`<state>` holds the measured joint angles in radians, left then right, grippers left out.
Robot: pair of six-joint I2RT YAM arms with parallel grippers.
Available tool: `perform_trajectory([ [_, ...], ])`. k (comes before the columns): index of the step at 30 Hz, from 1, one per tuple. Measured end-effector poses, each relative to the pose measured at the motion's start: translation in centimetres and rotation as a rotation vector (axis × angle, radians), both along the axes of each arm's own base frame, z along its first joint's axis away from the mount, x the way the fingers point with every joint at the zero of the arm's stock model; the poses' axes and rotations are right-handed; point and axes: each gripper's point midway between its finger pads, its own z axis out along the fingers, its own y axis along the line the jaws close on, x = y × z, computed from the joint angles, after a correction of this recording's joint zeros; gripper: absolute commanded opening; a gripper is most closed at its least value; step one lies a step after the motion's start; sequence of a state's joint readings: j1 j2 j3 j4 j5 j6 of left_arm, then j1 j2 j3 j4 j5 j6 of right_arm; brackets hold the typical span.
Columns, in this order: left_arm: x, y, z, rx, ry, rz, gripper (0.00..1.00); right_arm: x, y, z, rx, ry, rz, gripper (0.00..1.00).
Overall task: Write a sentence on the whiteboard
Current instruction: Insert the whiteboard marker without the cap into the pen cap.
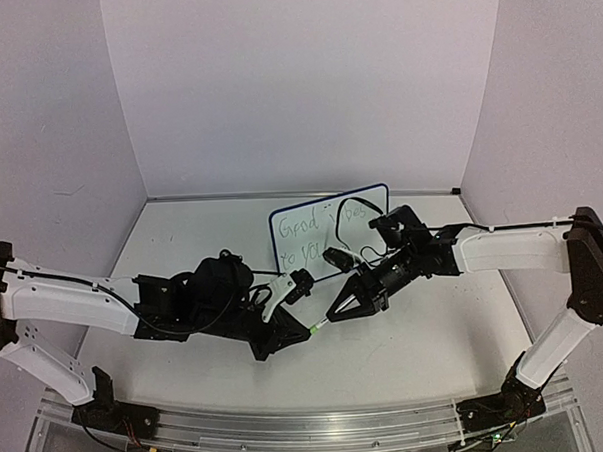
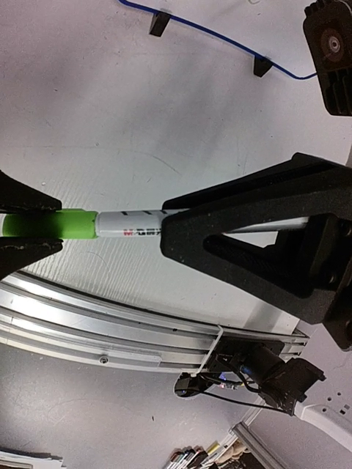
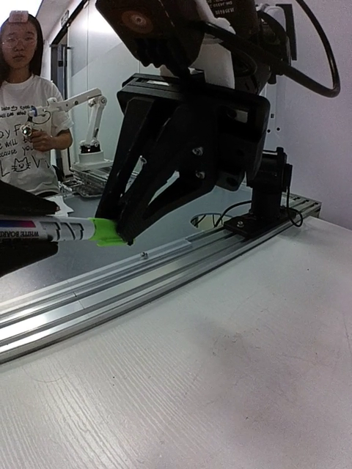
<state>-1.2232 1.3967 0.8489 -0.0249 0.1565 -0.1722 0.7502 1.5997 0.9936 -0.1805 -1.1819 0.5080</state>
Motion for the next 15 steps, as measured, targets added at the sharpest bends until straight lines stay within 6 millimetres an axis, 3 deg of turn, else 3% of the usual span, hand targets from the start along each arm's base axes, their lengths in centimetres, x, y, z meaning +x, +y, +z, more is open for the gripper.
perform_trajectory([
  [15,-0.66,-0.63,0.89,-0.026,0.031,-0.041,0.00,-0.66,-0.46,0.86,0.012,0.010,0.018,0.00],
])
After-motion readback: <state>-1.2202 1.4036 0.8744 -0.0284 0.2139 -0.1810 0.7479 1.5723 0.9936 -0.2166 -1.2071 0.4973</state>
